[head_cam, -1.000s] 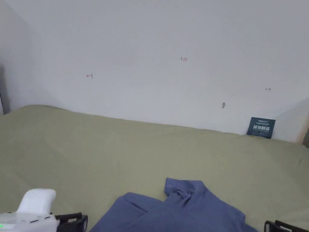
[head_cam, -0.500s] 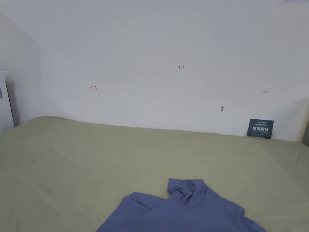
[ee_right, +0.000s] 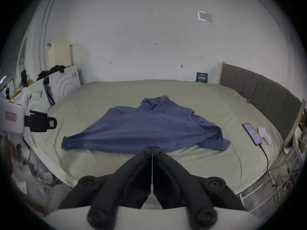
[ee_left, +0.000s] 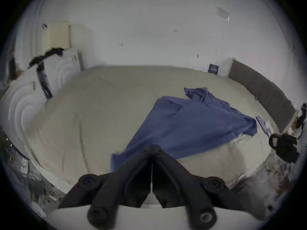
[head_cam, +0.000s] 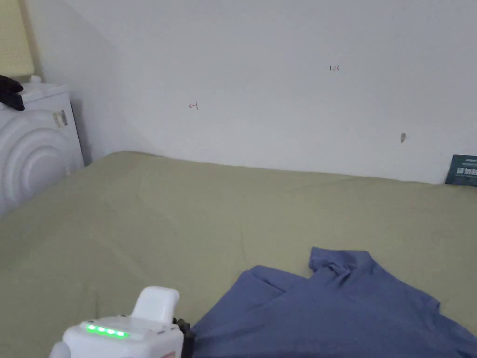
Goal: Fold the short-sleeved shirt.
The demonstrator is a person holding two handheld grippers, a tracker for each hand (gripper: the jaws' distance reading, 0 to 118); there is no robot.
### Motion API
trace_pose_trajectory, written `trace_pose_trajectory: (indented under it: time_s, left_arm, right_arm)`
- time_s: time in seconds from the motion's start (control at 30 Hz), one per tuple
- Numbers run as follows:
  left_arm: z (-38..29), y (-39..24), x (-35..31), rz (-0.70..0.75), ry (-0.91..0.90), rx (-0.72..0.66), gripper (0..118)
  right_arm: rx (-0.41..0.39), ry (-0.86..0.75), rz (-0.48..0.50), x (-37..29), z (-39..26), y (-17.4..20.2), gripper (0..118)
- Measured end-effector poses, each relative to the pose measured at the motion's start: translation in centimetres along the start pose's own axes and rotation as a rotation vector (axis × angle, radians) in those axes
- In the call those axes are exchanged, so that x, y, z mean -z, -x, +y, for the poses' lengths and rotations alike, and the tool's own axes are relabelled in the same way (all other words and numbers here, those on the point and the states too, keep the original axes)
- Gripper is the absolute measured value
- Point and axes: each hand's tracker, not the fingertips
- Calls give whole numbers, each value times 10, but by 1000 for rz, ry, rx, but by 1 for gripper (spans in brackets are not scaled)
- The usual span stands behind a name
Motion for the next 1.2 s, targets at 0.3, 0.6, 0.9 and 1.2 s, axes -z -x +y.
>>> trace_pose_trajectory:
  time_s: [0.3,0.6,0.9,1.2]
  left_arm:
    - [-12,96,76,86,269,-148,87]
    - [-39,64,112,60,307,-18,73]
    - [-36,50,99,23,260,57,1]
    - [-36,54,96,12,265,-56,1]
  right_arm:
    - [39,32,49,27,19,-20,4]
    - [34,92,77,69,35,-32,4]
    - [-144,317,365,289,172,-86,101]
    - [-674,565,343,470,217,-67,101]
